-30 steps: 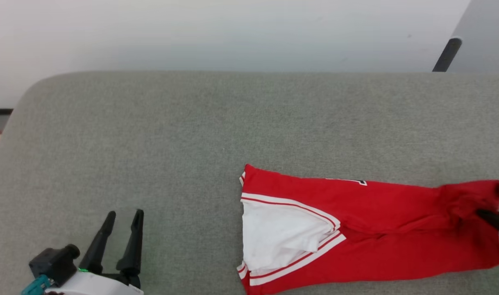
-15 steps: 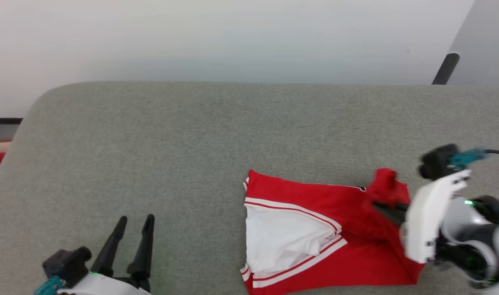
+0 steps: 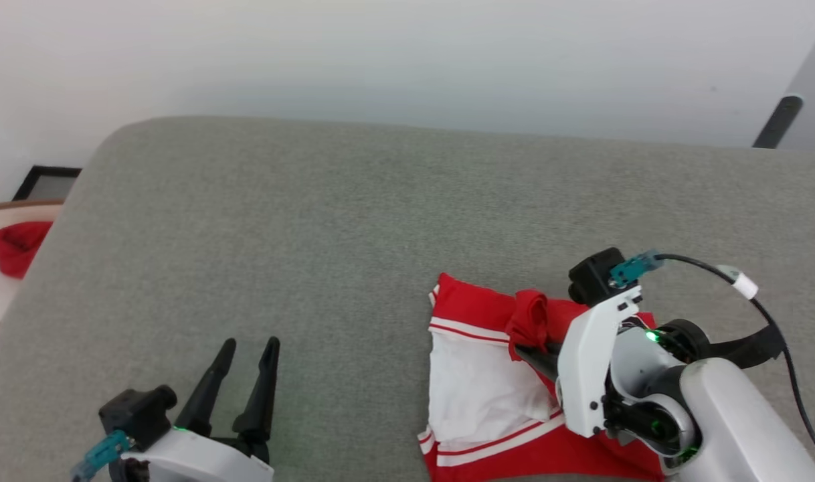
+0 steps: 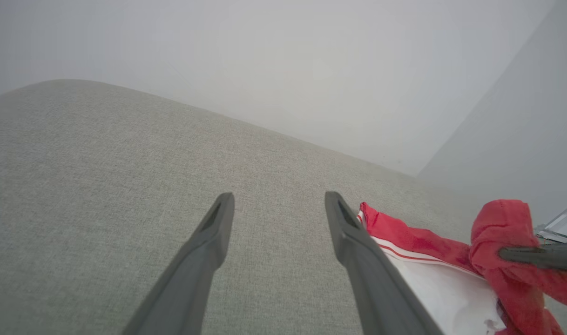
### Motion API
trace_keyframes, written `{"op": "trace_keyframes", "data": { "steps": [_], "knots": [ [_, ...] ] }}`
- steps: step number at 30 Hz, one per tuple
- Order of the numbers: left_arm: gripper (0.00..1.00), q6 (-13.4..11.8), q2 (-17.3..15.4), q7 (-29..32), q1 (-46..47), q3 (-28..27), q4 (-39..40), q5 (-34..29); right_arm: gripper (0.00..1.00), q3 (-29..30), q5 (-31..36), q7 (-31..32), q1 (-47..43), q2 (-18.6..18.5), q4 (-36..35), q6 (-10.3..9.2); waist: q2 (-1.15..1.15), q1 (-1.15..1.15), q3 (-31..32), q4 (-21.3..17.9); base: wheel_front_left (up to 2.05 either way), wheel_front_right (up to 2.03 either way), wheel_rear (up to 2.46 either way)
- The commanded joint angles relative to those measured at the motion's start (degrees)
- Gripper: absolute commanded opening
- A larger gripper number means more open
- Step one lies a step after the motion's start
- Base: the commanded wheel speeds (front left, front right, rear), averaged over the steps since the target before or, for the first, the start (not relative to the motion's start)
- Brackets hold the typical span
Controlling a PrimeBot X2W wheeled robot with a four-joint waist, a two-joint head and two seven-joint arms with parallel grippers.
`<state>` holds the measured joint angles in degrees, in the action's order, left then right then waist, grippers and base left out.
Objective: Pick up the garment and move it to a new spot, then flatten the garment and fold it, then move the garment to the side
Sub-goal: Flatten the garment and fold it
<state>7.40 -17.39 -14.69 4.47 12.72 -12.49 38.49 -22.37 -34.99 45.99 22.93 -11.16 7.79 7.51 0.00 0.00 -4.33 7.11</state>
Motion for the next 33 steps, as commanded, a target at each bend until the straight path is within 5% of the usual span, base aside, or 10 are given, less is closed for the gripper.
{"op": "trace_keyframes", "data": {
  "steps": [1,9,11,12,14,33],
  "knots": [
    [1.0,0.14,0.06,-0.26,0.49,0.23,-0.29,0.28,0.0,-0.72,0.47,-0.94,0.88,0.25,1.2,-0.05,0.0,0.0,-0.36,1.06,0.0,0.0,0.0],
    [1.0,0.14,0.01,-0.38,1.7,1.46,-1.36,0.97,0.08,-3.96,0.15,-5.45,3.29,1.16,8.8,-0.05,0.0,0.0,-1.04,2.77,0.0,0.0,0.0],
    [1.0,0.14,-0.11,-0.42,1.91,1.52,-1.63,1.18,0.4,-4.99,-0.47,-6.5,4.03,1.31,9.98,-0.05,0.0,0.0,-1.06,2.86,0.0,0.0,0.0],
    [1.0,0.14,-0.15,-0.43,1.96,1.5,-1.77,1.25,0.76,-5.42,-0.86,-6.87,4.22,1.43,10.54,-0.05,0.0,0.0,-1.03,2.84,0.0,0.0,0.0],
    [1.0,0.14,-0.37,-0.46,2.06,1.37,-1.97,1.26,1.0,-6.76,-1.67,-7.37,4.76,1.24,11.16,-0.05,0.0,0.0,-0.93,2.71,0.0,0.0,0.0],
    [1.0,0.15,-1.13,-0.47,-0.04,-0.93,-1.05,-0.54,1.0,-8.1,-5.87,-11.81,4.95,-6.08,1.8,-0.05,0.0,0.0,1.39,-4.61,0.0,0.0,0.0]
  ]
}}
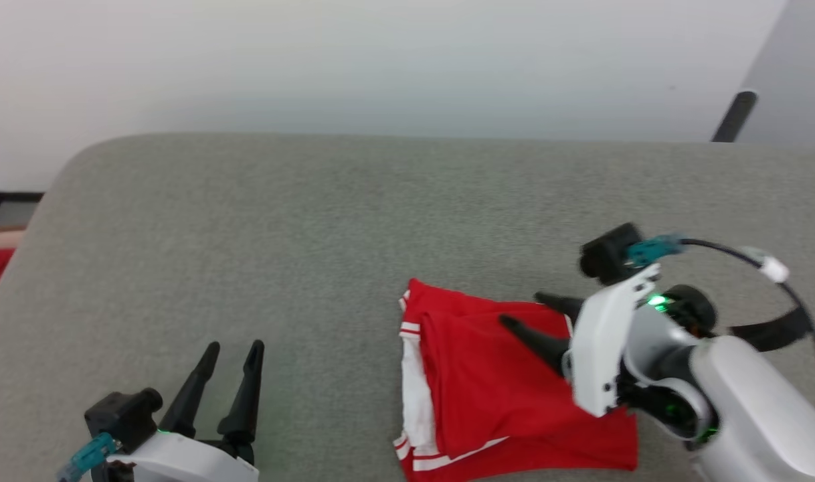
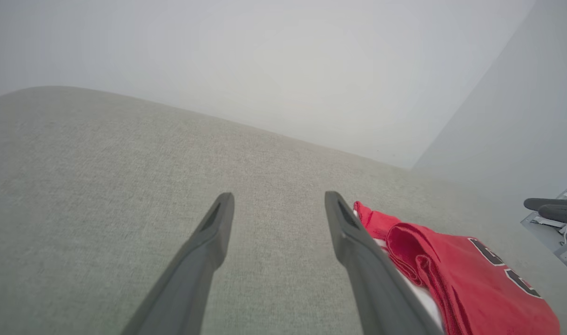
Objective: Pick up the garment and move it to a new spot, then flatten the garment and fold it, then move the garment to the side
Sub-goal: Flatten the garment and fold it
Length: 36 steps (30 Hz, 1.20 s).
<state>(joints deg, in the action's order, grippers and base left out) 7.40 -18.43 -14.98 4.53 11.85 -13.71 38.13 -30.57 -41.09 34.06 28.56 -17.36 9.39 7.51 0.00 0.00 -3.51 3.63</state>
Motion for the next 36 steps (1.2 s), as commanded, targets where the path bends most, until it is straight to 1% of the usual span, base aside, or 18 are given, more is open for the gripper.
{"op": "trace_keyframes", "data": {
  "steps": [1,6,11,16,20,25,30,36],
  "knots": [
    [1.0,0.15,-0.19,-0.18,-0.18,-0.2,0.32,-0.45,1.0,0.41,0.2,-0.7,-1.07,-0.61,-0.41,-0.05,0.0,0.0,0.76,-1.64,0.0,0.0,0.0],
    [1.0,0.15,-0.33,-0.19,-1.14,-0.89,0.68,-1.61,1.0,2.32,0.55,-6.66,-2.97,-5.05,-2.54,-0.05,0.0,0.0,1.74,-3.79,0.0,0.0,0.0],
    [1.0,0.15,-0.66,-0.19,-2.27,-1.97,1.02,-2.6,1.0,4.69,2.15,-14.69,-5.85,-9.29,-3.11,-0.05,0.0,0.0,2.83,-5.62,0.0,0.0,0.0],
    [1.0,0.15,-0.82,-0.19,-3.5,-3.32,1.47,-3.58,1.0,7.41,4.0,-23.32,-9.68,-12.27,-2.78,-0.05,0.0,0.0,3.56,-6.84,0.0,0.0,0.0],
    [1.0,0.15,-0.79,-0.19,-4.35,-4.76,2.25,-4.51,1.0,10.06,4.62,-28.86,-13.32,-13.32,-1.98,-0.05,0.0,0.0,4.0,-7.43,0.0,0.0,0.0],
    [1.0,0.15,-0.37,-0.19,-5.26,-6.2,3.12,-5.6,1.0,13.32,4.65,-33.04,-17.78,-13.63,-1.2,-0.05,0.0,0.0,4.42,-7.87,0.0,0.0,0.0],
    [1.0,0.12,0.04,-0.19,-6.23,-8.42,4.34,-8.43,1.0,17.08,5.3,-34.97,-21.11,-12.97,-1.49,-0.05,0.0,0.0,4.61,-8.07,0.0,0.0,0.0],
    [1.0,0.13,0.77,-0.19,-7.34,-11.37,5.46,-11.51,1.0,19.91,6.53,-35.17,-23.75,-11.84,-2.41,-0.05,0.0,0.0,4.7,-7.83,0.0,0.0,0.0]
  ]
}}
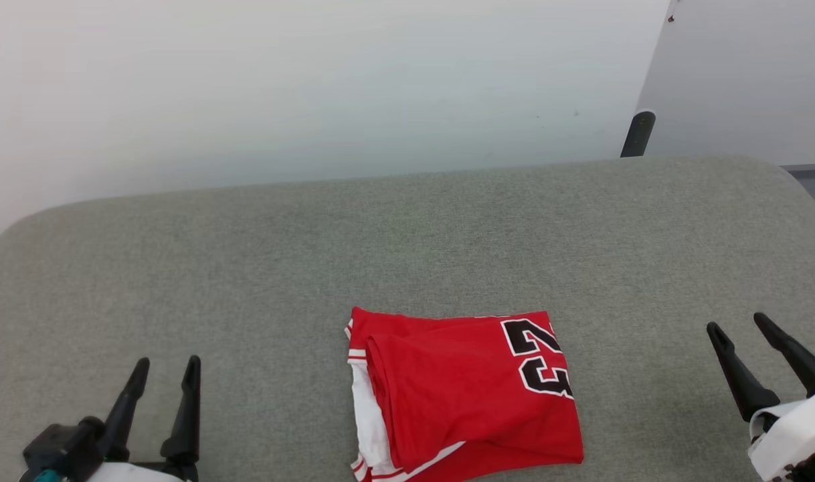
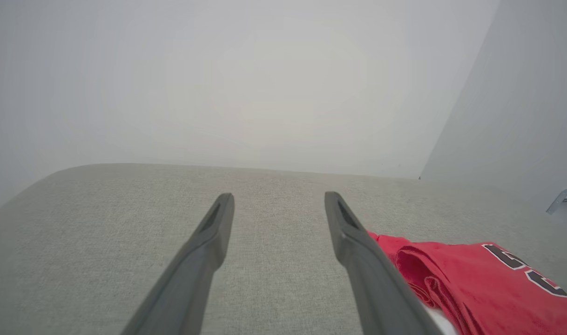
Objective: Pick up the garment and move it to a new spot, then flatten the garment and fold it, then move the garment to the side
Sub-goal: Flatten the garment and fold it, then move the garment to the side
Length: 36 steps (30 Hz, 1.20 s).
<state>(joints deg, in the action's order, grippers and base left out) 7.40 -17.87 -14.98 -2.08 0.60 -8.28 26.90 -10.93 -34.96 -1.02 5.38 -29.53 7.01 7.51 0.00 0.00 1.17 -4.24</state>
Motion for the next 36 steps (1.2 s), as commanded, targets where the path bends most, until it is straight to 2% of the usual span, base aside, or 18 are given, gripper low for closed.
{"op": "trace_keyframes", "data": {
  "steps": [1,14,21,28,36],
  "knots": [
    [1.0,0.13,0.31,-0.19,-0.69,-0.44,0.33,-0.62,1.0,0.7,0.58,0.01,-0.77,0.4,-0.21,-0.05,0.0,0.0,0.04,0.12,0.0,0.0,0.0],
    [1.0,0.14,1.23,-0.19,-2.12,-2.76,1.74,-2.87,1.0,3.74,2.48,1.36,-3.49,2.22,-2.39,-0.05,0.0,0.0,0.64,1.43,0.0,0.0,0.0],
    [1.0,0.14,1.47,-0.19,-1.97,-2.88,1.78,-3.24,1.0,2.67,2.56,3.08,-3.42,2.62,-3.1,-0.05,0.0,0.0,0.69,2.71,0.0,0.0,0.0],
    [1.0,0.15,1.31,-0.19,-0.65,-2.67,1.04,-4.0,1.0,-1.29,1.47,6.75,-0.81,2.52,-1.81,-0.05,0.0,0.0,0.47,6.63,0.0,0.0,0.0],
    [1.0,0.15,2.57,-0.19,0.77,-2.34,-0.58,-4.84,1.0,-3.99,0.67,11.96,1.99,2.51,2.87,-0.05,0.0,0.0,-0.34,12.39,0.0,0.0,0.0]
  ]
}}
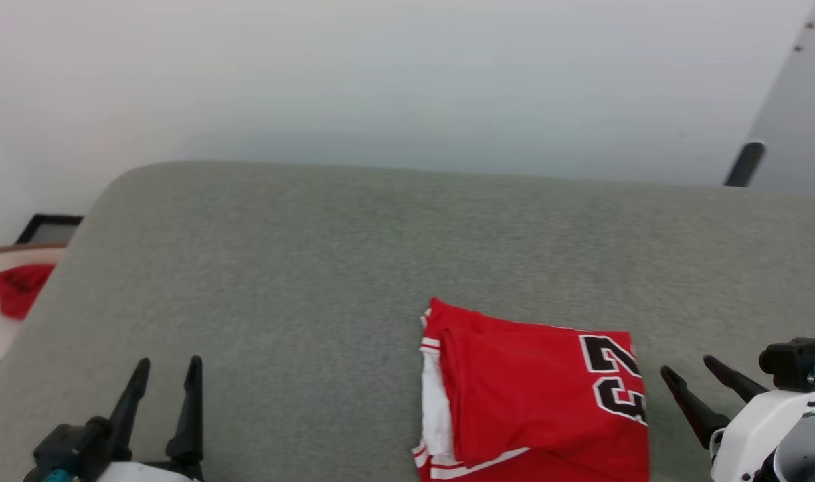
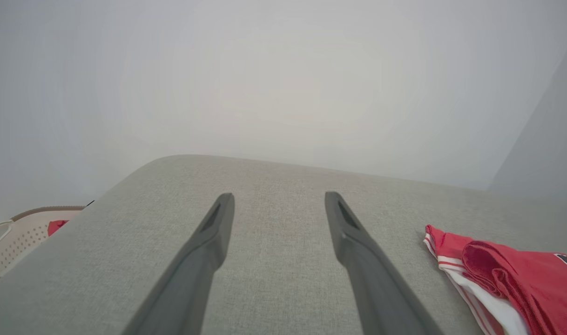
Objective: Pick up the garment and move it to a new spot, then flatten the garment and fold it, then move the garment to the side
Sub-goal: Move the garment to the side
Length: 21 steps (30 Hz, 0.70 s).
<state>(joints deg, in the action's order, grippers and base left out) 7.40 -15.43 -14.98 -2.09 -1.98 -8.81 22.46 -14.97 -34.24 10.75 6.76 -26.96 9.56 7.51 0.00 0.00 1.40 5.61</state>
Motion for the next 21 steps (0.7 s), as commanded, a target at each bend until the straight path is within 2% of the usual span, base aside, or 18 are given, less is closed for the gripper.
{"op": "trace_keyframes", "data": {
  "steps": [1,11,21],
  "knots": [
    [1.0,0.15,0.18,-0.19,0.84,0.43,-0.21,-0.39,1.0,0.39,-0.57,1.18,0.92,0.12,1.35,-0.05,0.0,0.0,-0.74,3.18,0.0,0.0,0.0],
    [1.0,0.15,1.19,-0.19,2.6,2.8,-1.27,0.58,1.0,1.76,-2.87,12.89,3.26,0.83,7.69,-0.05,0.0,0.0,-3.96,7.98,0.0,0.0,0.0],
    [1.0,0.14,2.71,-0.19,4.96,4.28,-2.2,0.84,1.0,3.41,-3.58,23.04,7.03,4.12,13.68,-0.05,0.0,0.0,-7.43,9.41,0.0,0.0,0.0]
  ]
}}
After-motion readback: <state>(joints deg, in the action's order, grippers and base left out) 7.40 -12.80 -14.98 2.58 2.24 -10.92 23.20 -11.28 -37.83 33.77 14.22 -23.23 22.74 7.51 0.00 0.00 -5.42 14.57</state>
